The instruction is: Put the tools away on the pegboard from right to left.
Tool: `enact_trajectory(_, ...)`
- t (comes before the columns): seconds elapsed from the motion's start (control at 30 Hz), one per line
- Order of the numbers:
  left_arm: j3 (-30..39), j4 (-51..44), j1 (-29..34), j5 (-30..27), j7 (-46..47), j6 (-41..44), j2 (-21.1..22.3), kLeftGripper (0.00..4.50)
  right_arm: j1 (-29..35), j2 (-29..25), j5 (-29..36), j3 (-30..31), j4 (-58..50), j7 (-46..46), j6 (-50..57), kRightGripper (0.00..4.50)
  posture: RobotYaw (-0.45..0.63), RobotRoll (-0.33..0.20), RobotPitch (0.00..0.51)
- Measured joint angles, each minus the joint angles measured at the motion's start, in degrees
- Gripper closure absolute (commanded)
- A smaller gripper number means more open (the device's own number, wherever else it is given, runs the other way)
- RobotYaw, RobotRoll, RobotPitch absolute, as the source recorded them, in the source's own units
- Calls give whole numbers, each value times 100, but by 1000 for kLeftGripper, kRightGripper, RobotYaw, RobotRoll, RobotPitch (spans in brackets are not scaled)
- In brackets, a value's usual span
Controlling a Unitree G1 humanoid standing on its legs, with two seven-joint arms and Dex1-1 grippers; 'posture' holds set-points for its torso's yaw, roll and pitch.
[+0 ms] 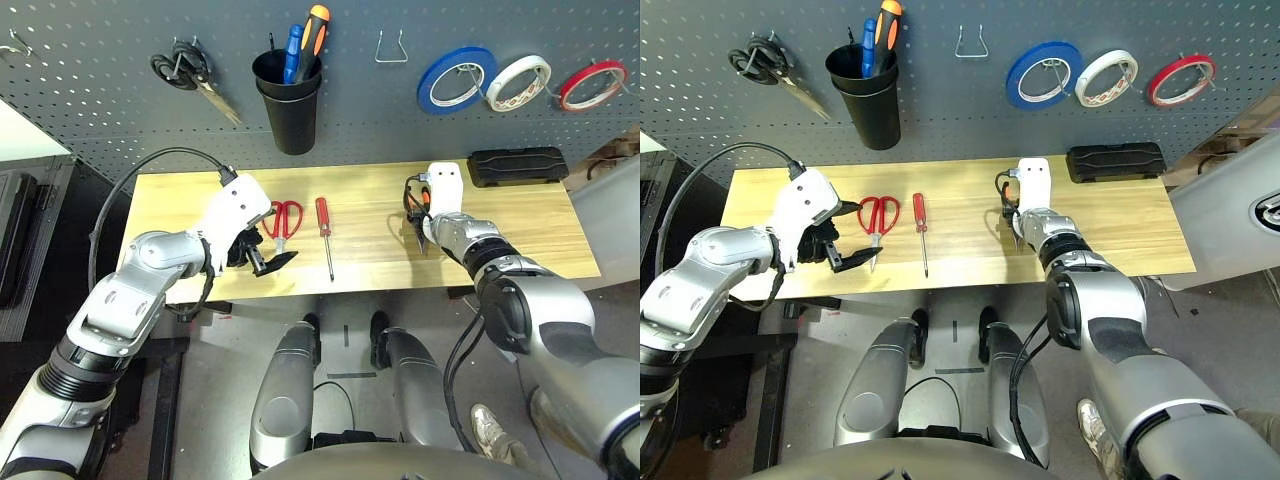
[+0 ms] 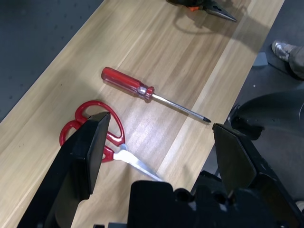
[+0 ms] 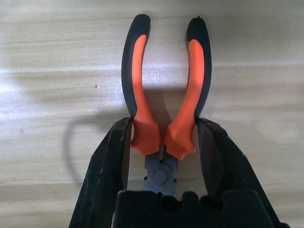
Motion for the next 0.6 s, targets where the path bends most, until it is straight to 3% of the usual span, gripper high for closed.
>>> enact_trajectory(0.13,191,10,7,-78,70,-88,-243,0,3,-73,-364,460,-25,373,-576,2284,349,0,308)
enact_trajectory(0.37,967,-415,177,-827,110,-160,-825,0,495,-427,-717,1006,-807,1166,-1890,2284,350,0,298)
enact_trajectory(0.6,1324,-969,320,-1616,196,2,-1125,0,2478,-864,-449,987,-3272,1781,-2542,2284,339,0,282)
